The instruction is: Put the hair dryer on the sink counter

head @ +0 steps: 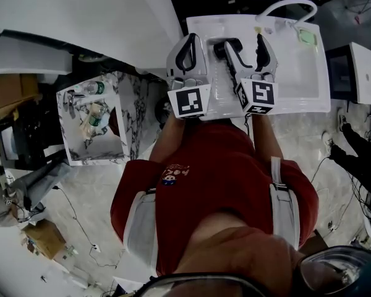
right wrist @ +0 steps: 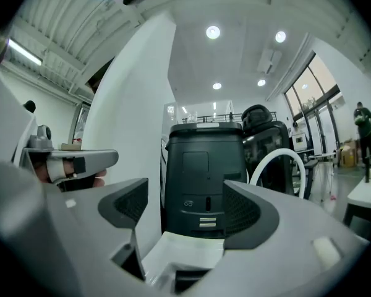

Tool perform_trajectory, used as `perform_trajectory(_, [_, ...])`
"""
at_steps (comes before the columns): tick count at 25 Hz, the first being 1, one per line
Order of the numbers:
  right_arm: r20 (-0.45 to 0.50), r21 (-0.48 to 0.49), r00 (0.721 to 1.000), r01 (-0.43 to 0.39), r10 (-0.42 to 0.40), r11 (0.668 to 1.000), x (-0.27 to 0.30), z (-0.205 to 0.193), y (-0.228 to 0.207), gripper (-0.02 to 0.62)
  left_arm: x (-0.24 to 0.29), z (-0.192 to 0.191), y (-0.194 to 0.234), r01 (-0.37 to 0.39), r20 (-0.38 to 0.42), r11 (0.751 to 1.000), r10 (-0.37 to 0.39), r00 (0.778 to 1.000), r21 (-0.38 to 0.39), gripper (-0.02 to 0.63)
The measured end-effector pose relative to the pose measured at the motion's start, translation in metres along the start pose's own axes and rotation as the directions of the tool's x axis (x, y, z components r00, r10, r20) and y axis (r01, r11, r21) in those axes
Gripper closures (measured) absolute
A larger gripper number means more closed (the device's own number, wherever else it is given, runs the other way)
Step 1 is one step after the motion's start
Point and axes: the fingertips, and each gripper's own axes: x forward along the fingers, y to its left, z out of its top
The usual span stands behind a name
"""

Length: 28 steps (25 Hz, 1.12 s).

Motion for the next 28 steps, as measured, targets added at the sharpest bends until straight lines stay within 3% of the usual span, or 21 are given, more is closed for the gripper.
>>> perform_trajectory(8, [0.057,-0.035,0.998,0.01,-0.008,0.999,-0.006,0.021,0.004,0.219,-0.001,0.006,0.002,0.007,0.018,1.0,-0.007,1.0,-0.012,0.604])
perform_trajectory(13, [0.057,0.011,0.998,0.017,-0.018,1.0,-0.005,0.024,0.0,0.239,-0.001,0.006,0.0,0.021,0.018,1.0,-0.022,1.0,0.004,0.604])
perform_trajectory(28, [0.082,-0.027,0.997,0.003,-0.001,1.0,-0.006,0.028,0.008,0.405,-0.002,0.012,-0.002,0.025,0.026,1.0,-0.024,0.999,-0.006,0.604])
